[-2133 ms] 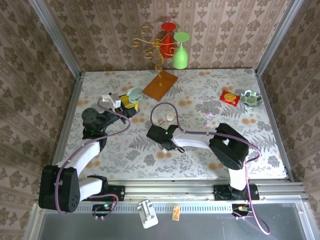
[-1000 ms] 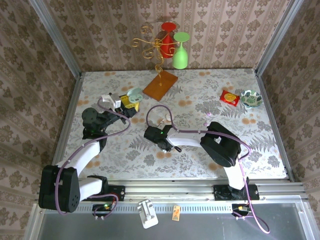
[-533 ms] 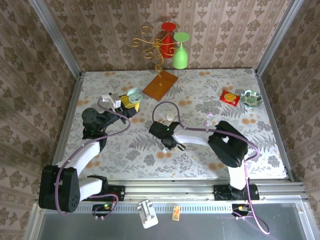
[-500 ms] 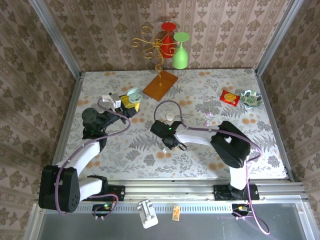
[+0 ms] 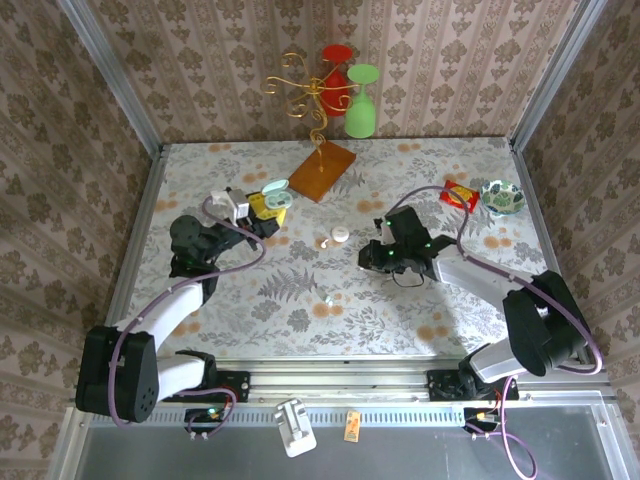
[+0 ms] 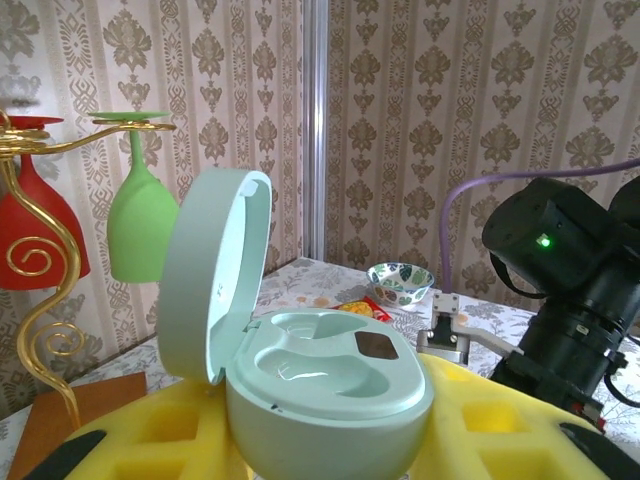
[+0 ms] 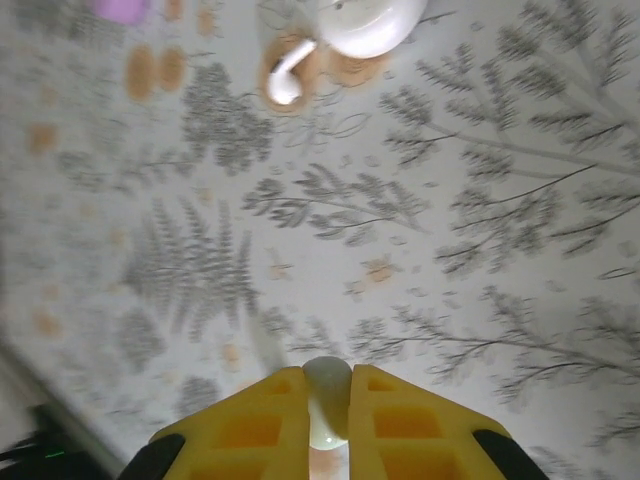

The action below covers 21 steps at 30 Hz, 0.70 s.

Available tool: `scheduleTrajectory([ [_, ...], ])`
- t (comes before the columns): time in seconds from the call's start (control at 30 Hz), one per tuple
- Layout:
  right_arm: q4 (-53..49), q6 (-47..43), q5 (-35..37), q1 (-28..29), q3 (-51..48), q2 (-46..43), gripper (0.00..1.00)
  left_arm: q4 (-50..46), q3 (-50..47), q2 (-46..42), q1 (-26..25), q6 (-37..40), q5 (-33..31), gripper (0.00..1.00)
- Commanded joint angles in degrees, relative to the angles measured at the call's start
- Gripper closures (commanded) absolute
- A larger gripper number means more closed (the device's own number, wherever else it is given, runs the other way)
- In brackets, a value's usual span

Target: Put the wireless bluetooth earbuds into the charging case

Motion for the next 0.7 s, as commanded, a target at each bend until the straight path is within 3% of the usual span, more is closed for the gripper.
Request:
scheduleTrajectory([
  [0.0, 9.87, 7.65, -16.14, -2.15, -2.21, -2.52, 0.85, 1.25, 1.40, 0.43, -0.77, 1.40, 0.10, 0.68],
  [0.3, 23.80, 19.18, -25.07, -7.34, -7.43, -4.98, 0.86, 0.99, 0.97, 0.43, -1.96, 1.94, -0.19, 0.68],
  [0.67, 29.48, 32.12, -23.81, -7.70, -7.83, -5.88, 0.87, 2.15, 0.96, 2.19, -3.92, 2.73, -0.74, 0.68],
])
